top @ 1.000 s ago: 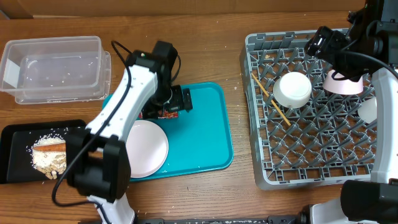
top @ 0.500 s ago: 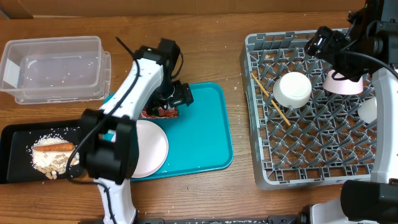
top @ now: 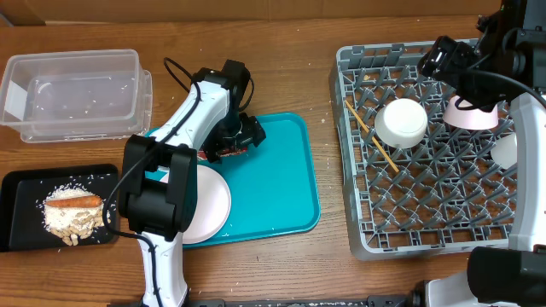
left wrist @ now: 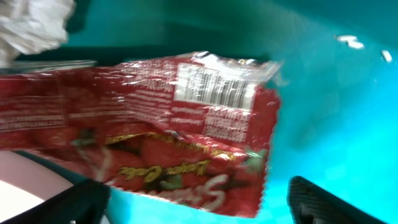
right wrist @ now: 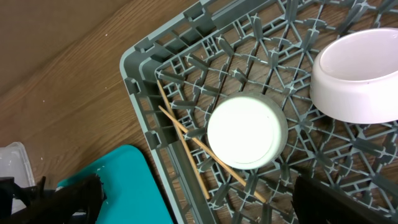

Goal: Sort waste into correct bins and load items into the dishwasher
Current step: 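Close the left gripper on the red wrapper and lift it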

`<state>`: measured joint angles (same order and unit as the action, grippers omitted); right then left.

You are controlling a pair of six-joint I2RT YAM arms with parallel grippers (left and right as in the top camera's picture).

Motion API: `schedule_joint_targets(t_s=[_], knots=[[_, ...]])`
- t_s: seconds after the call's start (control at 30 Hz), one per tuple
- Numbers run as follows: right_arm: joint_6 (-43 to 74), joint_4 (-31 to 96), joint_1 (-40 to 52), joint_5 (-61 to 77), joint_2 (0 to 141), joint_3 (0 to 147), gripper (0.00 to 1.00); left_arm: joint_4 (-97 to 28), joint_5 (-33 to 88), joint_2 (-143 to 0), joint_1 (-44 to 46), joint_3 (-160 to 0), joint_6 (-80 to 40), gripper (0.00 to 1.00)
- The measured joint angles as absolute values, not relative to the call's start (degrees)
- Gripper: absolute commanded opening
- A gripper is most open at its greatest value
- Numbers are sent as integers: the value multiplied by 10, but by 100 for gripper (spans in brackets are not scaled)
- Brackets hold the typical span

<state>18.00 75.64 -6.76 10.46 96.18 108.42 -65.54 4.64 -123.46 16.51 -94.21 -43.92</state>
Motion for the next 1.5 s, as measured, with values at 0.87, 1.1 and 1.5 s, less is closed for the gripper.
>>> schedule_joint_targets(t_s=[0.87, 1.1, 1.5], knots=[[180, 756, -68, 105, 962, 1084, 100, -655, -20, -1235, 173, -942, -459, 4], [180, 756, -68, 105, 962, 1084, 100, -660, -18, -1235, 196, -942, -446, 4], [180, 756, -68, 105, 962, 1084, 100, -757, -115, -1232, 197, -1059, -419, 70]])
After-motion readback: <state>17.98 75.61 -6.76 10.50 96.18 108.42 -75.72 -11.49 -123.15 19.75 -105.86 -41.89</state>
